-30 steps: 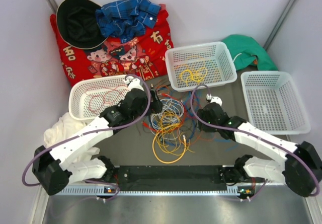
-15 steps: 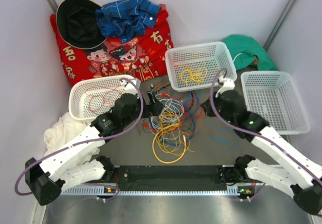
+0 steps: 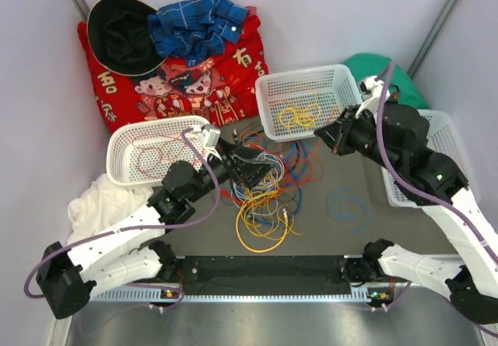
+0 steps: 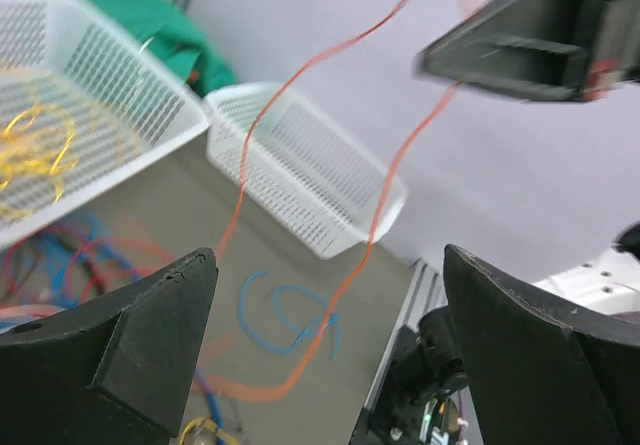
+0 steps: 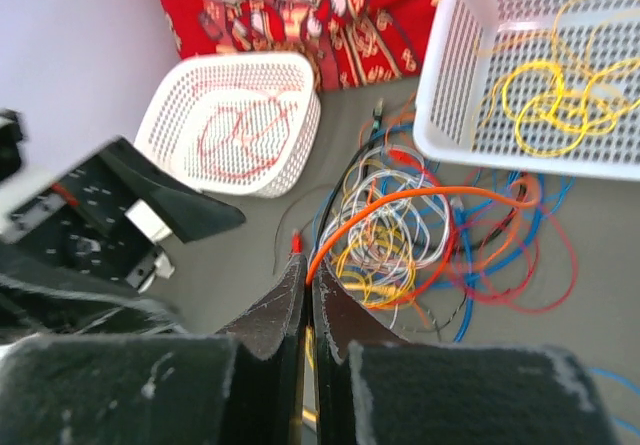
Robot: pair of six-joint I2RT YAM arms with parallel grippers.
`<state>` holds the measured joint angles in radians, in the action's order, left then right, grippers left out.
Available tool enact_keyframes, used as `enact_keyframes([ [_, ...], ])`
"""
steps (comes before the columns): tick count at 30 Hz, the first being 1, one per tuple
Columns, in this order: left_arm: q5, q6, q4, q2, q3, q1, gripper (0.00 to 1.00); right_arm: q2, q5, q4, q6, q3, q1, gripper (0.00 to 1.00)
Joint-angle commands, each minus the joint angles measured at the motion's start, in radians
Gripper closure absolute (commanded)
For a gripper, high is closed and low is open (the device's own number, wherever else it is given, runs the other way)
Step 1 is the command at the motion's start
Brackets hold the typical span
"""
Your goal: Untangle the cables
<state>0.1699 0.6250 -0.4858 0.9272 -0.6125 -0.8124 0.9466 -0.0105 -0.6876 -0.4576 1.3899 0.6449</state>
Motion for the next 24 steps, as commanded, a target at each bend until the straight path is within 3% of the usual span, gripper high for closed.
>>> enact_keyframes([
  [1, 0.043, -0.071, -0.249, 0.024, -0.038, -0.066, 0.01, 0.012, 0.070, -0.040, -0.027, 0.046, -0.005, 1.00],
  [9, 0.043, -0.229, -0.273, 0.194, -0.144, -0.220, 0.01, 0.018, 0.119, -0.038, -0.070, 0.064, -0.004, 1.00],
  [24, -0.029, -0.300, -0.407, 0.418, -0.260, -0.237, 0.04, -0.011, 0.162, -0.038, -0.105, 0.029, 0.007, 1.00],
])
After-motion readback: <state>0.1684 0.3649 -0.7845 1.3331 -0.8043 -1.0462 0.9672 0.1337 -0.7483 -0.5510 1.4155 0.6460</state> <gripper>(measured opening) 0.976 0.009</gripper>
